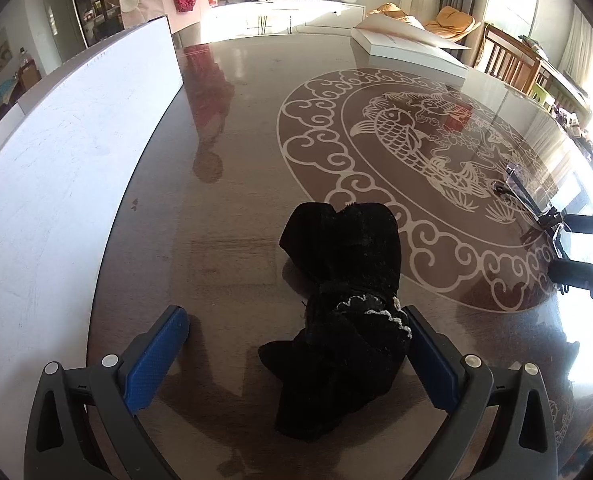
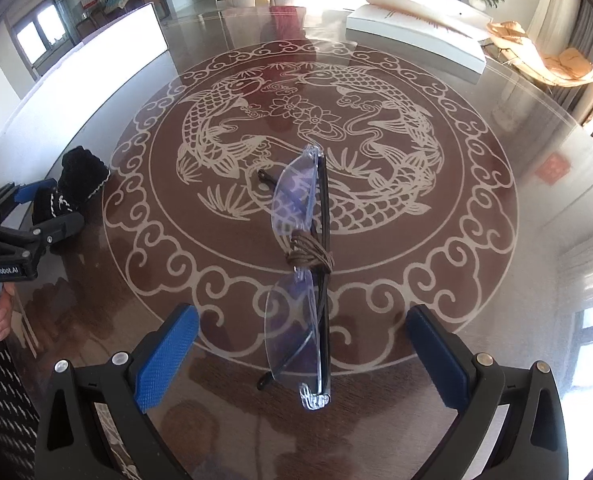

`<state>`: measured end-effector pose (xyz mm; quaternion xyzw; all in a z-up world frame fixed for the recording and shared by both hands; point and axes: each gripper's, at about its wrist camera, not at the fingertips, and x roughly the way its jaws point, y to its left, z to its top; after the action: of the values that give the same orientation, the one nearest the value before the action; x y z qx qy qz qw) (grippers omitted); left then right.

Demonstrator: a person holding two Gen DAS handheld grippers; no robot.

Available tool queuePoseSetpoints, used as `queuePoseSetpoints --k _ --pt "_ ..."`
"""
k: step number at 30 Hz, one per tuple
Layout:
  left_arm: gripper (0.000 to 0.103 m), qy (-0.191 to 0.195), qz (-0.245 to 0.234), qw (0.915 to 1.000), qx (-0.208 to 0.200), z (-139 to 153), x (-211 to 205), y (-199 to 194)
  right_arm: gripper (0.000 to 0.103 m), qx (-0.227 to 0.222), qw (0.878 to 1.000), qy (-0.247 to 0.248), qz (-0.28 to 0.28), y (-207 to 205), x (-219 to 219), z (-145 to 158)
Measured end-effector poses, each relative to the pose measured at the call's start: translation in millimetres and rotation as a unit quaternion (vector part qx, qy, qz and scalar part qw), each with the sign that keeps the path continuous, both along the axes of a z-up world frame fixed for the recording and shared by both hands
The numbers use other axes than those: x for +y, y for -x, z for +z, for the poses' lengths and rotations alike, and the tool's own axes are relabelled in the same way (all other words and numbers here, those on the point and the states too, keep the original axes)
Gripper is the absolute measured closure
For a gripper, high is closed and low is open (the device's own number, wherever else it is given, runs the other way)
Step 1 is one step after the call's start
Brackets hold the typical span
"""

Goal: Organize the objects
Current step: 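Carry the black knit item and glasses into the bin and release both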

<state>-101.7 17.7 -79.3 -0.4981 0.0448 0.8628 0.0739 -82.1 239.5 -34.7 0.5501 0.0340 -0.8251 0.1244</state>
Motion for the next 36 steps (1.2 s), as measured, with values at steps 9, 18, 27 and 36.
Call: queuePoseSetpoints --k 9,18,27,36 --pt "0.07 -0.038 -0.008 0.9969 0.068 24.3 1.2 -17.8 0.085 0.008 0.999 -0.033 0.006 7.3 -20.0 15.3" --pt "0.07 -0.105 0.073 0.9811 0.145 150.9 -109.4 -41.8 0.085 0.103 0.989 0.093 0.057 18.1 -113.3 133.9" --pt "0.068 -0.022 0.26 0.9622 0.079 112.9 -270.5 -62.9 0.085 0.113 0.965 0.114 0.207 54.1 -356.3 148.9" --pt "0.008 -0.029 0.293 0.9532 0.068 96.2 -296.0 -65.7 0.06 0.041 0.972 0.019 0.232 103.3 -435.7 69.1"
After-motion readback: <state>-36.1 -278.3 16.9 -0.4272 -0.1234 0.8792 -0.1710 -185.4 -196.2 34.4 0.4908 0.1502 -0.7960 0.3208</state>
